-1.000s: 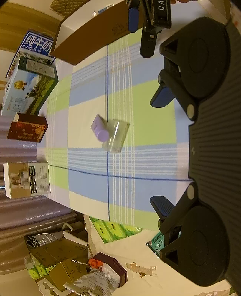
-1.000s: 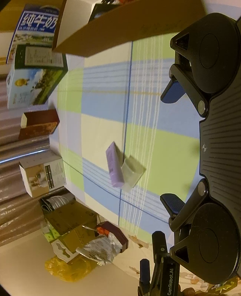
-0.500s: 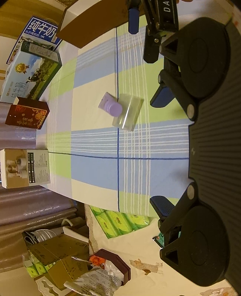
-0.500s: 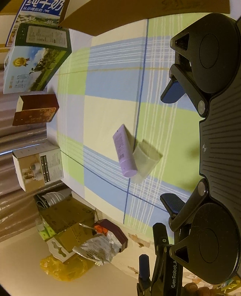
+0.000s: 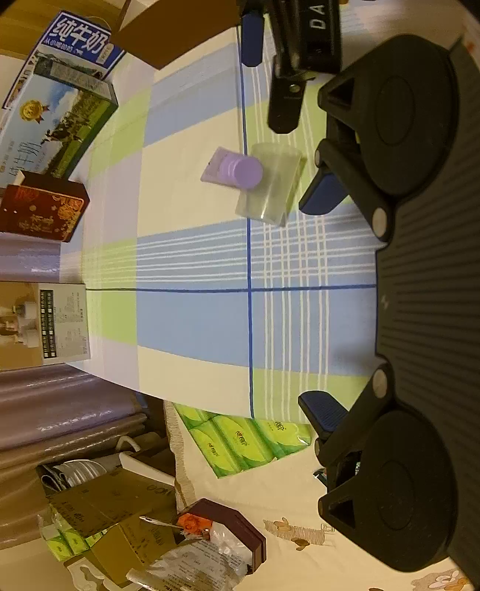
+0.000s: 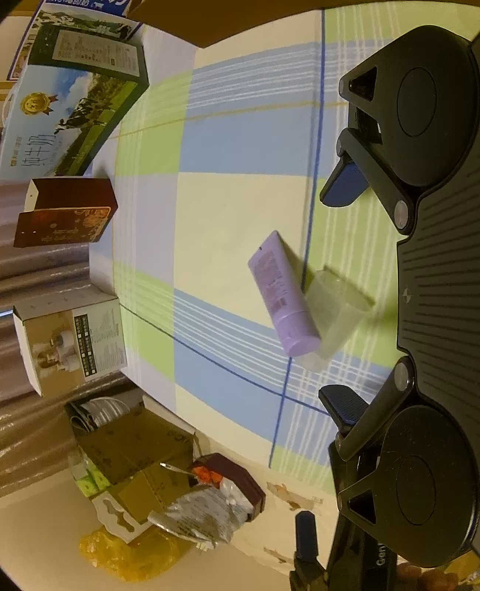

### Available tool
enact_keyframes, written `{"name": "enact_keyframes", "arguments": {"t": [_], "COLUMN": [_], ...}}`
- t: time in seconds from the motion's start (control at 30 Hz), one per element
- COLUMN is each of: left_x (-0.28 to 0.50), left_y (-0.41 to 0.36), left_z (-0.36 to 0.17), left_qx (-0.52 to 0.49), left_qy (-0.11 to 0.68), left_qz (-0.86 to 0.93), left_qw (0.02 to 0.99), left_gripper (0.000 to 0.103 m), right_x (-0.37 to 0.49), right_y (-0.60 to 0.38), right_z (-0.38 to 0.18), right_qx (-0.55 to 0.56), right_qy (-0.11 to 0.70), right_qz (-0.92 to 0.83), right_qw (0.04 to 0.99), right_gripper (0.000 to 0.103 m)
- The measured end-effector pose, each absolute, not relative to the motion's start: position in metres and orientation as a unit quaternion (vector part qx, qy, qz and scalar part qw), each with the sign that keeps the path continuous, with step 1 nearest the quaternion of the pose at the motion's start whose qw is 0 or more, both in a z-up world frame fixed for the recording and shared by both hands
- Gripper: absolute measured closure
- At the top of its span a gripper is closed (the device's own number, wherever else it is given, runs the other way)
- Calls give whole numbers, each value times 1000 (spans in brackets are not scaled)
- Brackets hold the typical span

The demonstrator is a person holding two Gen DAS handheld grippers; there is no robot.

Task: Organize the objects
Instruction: 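Grasp the purple squeeze tube with the right tool while the left tool grasps the clear plastic cup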

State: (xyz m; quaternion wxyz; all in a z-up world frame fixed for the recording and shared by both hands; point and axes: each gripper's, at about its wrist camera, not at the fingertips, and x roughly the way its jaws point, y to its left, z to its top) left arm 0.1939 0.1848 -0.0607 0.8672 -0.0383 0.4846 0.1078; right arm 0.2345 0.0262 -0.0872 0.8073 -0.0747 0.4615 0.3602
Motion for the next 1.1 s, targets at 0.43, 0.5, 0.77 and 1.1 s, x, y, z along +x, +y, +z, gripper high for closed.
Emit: {"name": "enact_keyframes", "arguments": {"t": [0.43,0.5,0.77,1.1], "left_x": [220,223,232,247], "left_y": [204,203,192,160], "left_z": [-86,-89,-93,-97], "left_qx": [-41,-43,-51,-37], "left_qy": [507,509,506,494], "left_qz": [115,113,86,-8], "left_qw": [854,852,857,869], "left_gripper": [3,3,3,3], "right_x": [264,267,295,312], "right_y": [47,39,-7,-57], "right_z": [-118,-118,-127,-121], "right_qx": [-73,-78,-94,-51], "right_qy": [489,489,504,511], "right_qz": [326,319,256,218], "right_qw": [806,808,820,830], "right_gripper": [3,4,11,11]}}
